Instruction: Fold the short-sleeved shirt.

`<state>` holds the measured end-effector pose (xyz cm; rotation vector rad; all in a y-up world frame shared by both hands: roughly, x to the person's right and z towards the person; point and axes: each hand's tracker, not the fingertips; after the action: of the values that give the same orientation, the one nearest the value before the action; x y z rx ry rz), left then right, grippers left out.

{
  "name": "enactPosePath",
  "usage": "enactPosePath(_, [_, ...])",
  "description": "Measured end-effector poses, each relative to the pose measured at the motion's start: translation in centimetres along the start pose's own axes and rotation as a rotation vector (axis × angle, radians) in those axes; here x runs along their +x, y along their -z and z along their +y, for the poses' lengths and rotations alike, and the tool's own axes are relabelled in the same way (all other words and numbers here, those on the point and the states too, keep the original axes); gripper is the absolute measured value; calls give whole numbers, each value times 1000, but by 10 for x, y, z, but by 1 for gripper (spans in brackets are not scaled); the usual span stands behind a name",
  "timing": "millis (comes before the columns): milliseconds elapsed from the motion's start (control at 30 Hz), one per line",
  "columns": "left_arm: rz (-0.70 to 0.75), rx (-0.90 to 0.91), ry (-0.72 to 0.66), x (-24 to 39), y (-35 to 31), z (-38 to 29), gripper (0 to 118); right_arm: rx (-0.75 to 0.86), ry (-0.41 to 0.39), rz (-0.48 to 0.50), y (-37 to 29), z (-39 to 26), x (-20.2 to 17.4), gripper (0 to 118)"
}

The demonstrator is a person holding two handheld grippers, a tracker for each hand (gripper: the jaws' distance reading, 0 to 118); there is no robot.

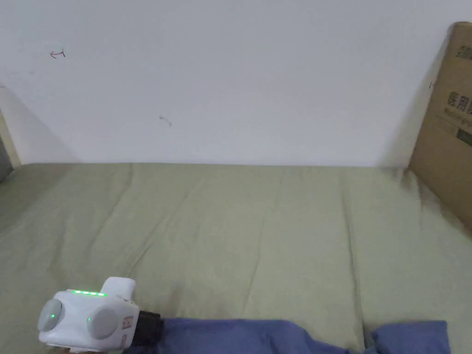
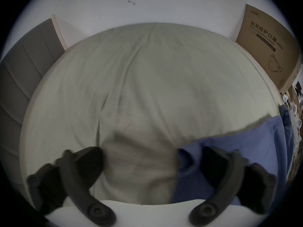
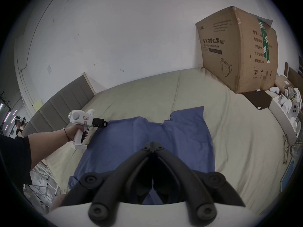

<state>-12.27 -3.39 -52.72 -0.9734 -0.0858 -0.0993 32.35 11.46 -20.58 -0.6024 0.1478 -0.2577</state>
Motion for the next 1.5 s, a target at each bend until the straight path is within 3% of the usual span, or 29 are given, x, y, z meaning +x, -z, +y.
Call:
enactPosePath(33, [0, 66, 74, 12, -14, -6, 89, 0, 11, 10, 1, -1, 1, 0])
enactPosePath(100, [-24, 109, 225, 26, -31, -18, 24, 13, 48, 23, 2, -3, 6, 0])
enactPosePath(133, [-44, 99, 268, 36, -35, -24, 8, 18, 72, 23, 5, -2, 13, 0])
enactPosePath(200, [57, 115, 313, 44, -42, -28, 7, 25, 93, 31, 20, 5, 32, 0])
enactPosePath(267, [7, 141, 192, 31, -59, -23, 5, -64, 139, 28, 56, 20, 68, 0])
enactPosePath(333, [-46, 174, 53, 20, -80, -18, 5, -135, 160, -57, 91, 36, 100, 1])
enactPosePath(367, [-43, 205, 32, 12, -94, -15, 5, -198, 175, -40, 113, 45, 118, 37])
enactPosePath(400, [-31, 221, 35, 10, -103, -14, 5, -228, 176, -36, 129, 51, 132, 81])
enactPosePath(433, [-21, 226, 62, 10, -112, -14, 5, -280, 183, -63, 146, 59, 142, 114])
enactPosePath(533, [7, 273, 89, 14, -139, -20, 5, -320, 139, -221, 192, 66, 155, 117])
enactPosePath(667, [25, 273, 92, 14, -150, -28, 5, -472, 80, -382, 238, 76, 165, 117])
enactPosePath(800, [22, 209, 50, 8, -146, -35, 5, -551, 17, -362, 266, 75, 156, 114])
enactPosePath(933, [37, 184, 61, 7, -143, -44, 5, -579, -36, -437, 279, 71, 133, 107])
enactPosePath(1000, [36, 171, 51, 6, -146, -47, 5, -565, -42, -416, 271, 74, 125, 87])
enactPosePath(1033, [28, 163, 30, 4, -147, -49, 5, -535, -45, -388, 263, 76, 120, 67])
enactPosePath(1067, [22, 160, 9, 3, -150, -50, 5, -498, -50, -355, 254, 76, 118, 23])
enactPosePath(1100, [16, 158, -4, 3, -154, -52, 5, -483, -65, -345, 247, 77, 115, 1])
enactPosePath(1133, [11, 155, -19, 1, -158, -53, 5, -470, -79, -362, 235, 77, 113, 1])
enactPosePath(1200, [-3, 159, -39, 0, -170, -56, 5, -360, -20, -281, 202, 78, 109, 1])
enactPosePath(1267, [-7, 198, -59, 3, -193, -63, 5, -202, 6, -291, 153, 86, 101, 1])
enactPosePath(1367, [-8, 294, -53, 2, -236, -67, 5, -119, 31, -221, 86, 103, 94, 1])
enactPosePath(1500, [-27, 394, -46, -3, -303, -57, 5, -33, -22, -225, 9, 137, 81, 1])
